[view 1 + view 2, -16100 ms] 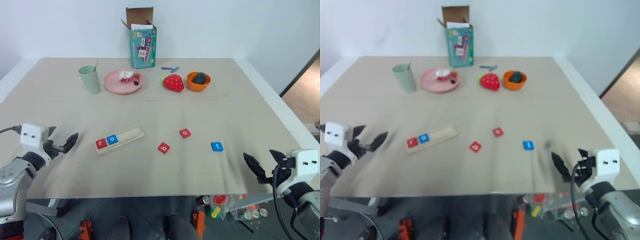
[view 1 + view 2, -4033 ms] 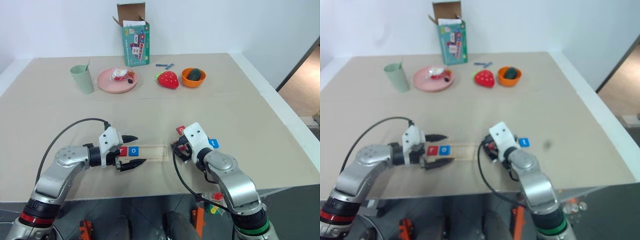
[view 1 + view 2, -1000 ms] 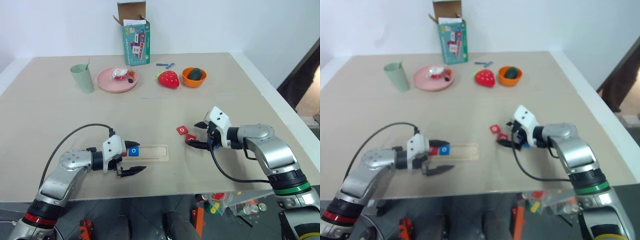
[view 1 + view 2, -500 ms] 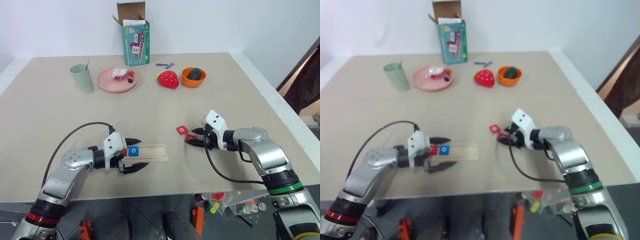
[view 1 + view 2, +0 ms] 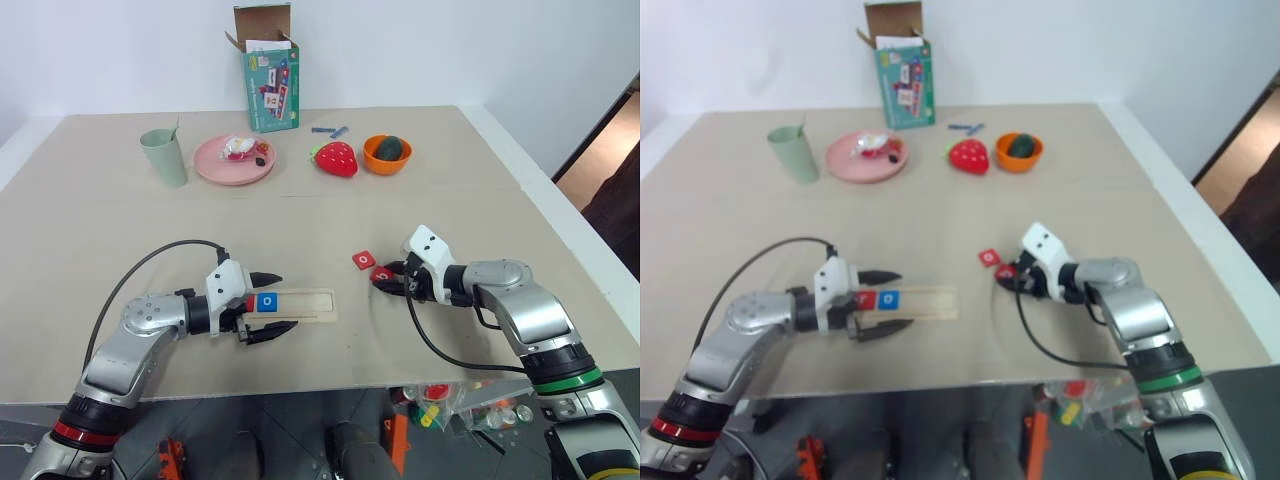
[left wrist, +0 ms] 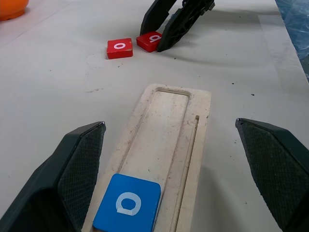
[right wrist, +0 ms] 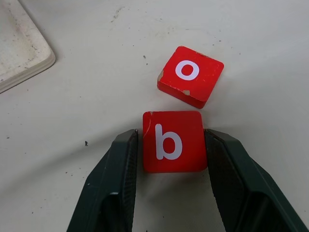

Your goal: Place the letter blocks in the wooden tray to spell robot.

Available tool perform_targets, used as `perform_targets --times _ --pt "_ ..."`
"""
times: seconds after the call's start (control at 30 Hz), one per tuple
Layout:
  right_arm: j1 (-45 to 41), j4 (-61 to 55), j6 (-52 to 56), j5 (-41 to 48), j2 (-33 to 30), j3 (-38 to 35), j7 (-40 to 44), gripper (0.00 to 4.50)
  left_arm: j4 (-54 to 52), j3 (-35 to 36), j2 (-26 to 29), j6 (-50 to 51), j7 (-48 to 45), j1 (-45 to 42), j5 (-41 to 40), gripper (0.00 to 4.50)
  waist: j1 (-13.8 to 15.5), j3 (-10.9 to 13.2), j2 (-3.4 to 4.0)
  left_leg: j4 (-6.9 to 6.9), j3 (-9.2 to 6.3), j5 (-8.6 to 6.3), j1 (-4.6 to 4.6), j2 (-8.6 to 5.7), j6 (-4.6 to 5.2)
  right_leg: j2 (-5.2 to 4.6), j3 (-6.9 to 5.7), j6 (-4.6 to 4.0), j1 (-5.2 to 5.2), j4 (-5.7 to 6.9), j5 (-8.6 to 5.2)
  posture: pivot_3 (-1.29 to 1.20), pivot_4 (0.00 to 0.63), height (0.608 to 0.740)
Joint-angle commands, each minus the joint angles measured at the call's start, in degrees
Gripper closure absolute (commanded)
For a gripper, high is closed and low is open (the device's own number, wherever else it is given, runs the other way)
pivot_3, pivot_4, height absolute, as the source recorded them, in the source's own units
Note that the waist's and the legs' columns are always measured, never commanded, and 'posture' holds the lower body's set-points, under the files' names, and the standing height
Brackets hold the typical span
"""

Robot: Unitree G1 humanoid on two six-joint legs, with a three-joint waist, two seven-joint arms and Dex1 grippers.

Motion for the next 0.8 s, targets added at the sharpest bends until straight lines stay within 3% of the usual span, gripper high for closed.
perform_targets --times 0.03,0.1,0.3,0.37,0.43,0.57,0.7,0.8 --pt "0.54 -1.32 0.36 0.06 0.53 -1.12 -1.31 2.89 -1.48 0.66 0.57 -0.44 -0.36 -0.99 -0.14 0.0 0.0 0.0 0.0 0.0 0.0 0.0 0.0 0.0 0.0 0.0 0.0 0.0 0.0 0.0 0.0 0.0 0.15 0.74" --pt "1.0 -2.18 0.63 0.26 0.67 -1.17 -1.57 3.31 -1.48 0.63 0.59 -0.41 -0.37 -0.97 -0.1 0.0 -0.01 0.0 0.0 0.0 0.0 0.0 0.02 0.0 0.0 0.0 0.0 0.0 0.02 0.0 0.01 0.0 0.15 0.74" --pt "2.04 -9.94 5.68 0.02 1.31 -1.74 -6.14 3.31 -1.6 0.82 0.51 -0.15 -0.39 -0.91 -0.46 0.0 0.0 0.0 0.0 0.02 -0.01 0.0 0.04 0.0 0.0 0.01 0.0 0.01 0.05 0.01 0.03 0.0 0.15 0.74" --pt "2.86 -16.17 11.7 0.56 2.49 -2.15 -9.52 3.31 -1.72 0.96 0.44 -0.13 -0.56 -0.87 -0.85 0.0 -0.01 0.0 0.0 0.02 0.0 0.0 0.03 0.0 0.0 0.01 0.01 0.01 0.02 0.01 0.03 0.0 0.15 0.74" --pt "3.73 -22.53 19.21 0.68 4.81 -2.56 -14.14 3.31 -1.73 0.99 0.49 -0.31 -0.81 -0.84 -0.98 0.0 0.0 0.0 0.0 0.0 -0.03 0.0 0.01 0.01 0.0 0.01 0.0 0.01 0.0 0.03 0.03 0.0 0.15 0.74" --pt "3.89 -32.85 37.25 -1.34 16.22 -3.73 -27.16 3.31 -1.91 0.91 0.42 -0.48 -1.11 -0.73 -0.96 0.0 -0.03 -0.01 0.01 0.0 -0.06 0.01 0.0 0.04 -0.02 0.04 -0.01 0.0 -0.03 0.06 0.03 0.0 0.15 0.74" --pt "3.11 -36.41 47.51 -4.51 25.25 -3.89 -36.57 3.31 -1.79 0.47 0.04 -0.75 -1.77 -1.1 -0.94 0.0 0.03 -0.02 -0.01 0.01 -0.08 0.14 -0.03 0.02 -0.23 0.02 -0.01 0.0 -0.04 0.1 0.03 0.0 0.15 0.74" --pt "3.27 -36.83 50.63 -5.82 26.82 -4.0 -39.93 3.31 -1.61 0.21 -0.01 -1.07 -2.55 -1.36 -0.96 0.0 0.06 -0.02 -0.01 0.02 -0.07 0.19 -0.07 -0.04 -0.33 0.0 0.05 0.02 -0.04 0.1 0.04 0.0 0.15 0.74"
